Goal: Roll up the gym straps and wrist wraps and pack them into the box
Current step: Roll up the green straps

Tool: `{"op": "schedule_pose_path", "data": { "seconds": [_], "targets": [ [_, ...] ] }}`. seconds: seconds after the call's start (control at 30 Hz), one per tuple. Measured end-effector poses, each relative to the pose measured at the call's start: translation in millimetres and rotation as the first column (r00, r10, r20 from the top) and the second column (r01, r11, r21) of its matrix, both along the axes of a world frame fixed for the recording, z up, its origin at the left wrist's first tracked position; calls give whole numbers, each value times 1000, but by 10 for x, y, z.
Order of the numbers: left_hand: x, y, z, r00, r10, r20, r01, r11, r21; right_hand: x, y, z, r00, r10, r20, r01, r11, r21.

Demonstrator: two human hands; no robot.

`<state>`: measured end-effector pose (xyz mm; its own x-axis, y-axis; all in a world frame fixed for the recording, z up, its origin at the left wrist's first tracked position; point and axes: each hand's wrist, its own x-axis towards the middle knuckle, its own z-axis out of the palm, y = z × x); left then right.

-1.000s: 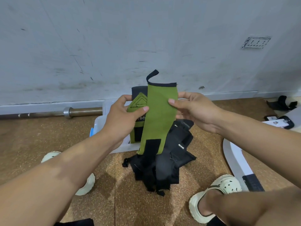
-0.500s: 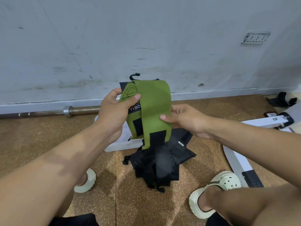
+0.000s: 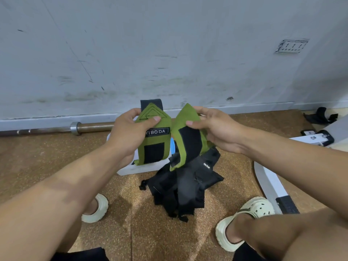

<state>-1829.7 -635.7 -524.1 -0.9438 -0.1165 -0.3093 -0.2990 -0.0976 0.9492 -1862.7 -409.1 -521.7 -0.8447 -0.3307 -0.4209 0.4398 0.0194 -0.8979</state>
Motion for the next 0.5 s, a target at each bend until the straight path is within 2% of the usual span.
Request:
{"op": "schedule_pose_path", "data": {
  "seconds": [0.03,0.1,0.2,0.27,0.33,0.43,0.5],
  "targets": [
    [-3,-13,14,1000,-1,-13,1,1000,-12,-3,15,8,999,4,-39,-3,1000,16],
    [-3,-36,52,996,-42,-84,32,993,-117,-13,51,5,987,40,-153,-17,988,151],
    [15,-41,87,953,-215,-214,117,911,-395,-8,100,23,919,313,-238,-176,868,463],
    [25,-33,68,920,-328,-215,183,844,-504,5,118,22,864,461,-203,-310,804,508],
    [33,-25,47,888,-420,-186,263,796,-545,28,113,24,801,558,-219,-382,757,530],
    [26,-32,27,827,-551,-112,410,726,-552,61,85,-10,737,621,-268,-429,736,523],
    [22,-45,18,795,-606,-36,495,681,-539,53,102,-15,754,613,-238,-433,735,521]
  ]
}}
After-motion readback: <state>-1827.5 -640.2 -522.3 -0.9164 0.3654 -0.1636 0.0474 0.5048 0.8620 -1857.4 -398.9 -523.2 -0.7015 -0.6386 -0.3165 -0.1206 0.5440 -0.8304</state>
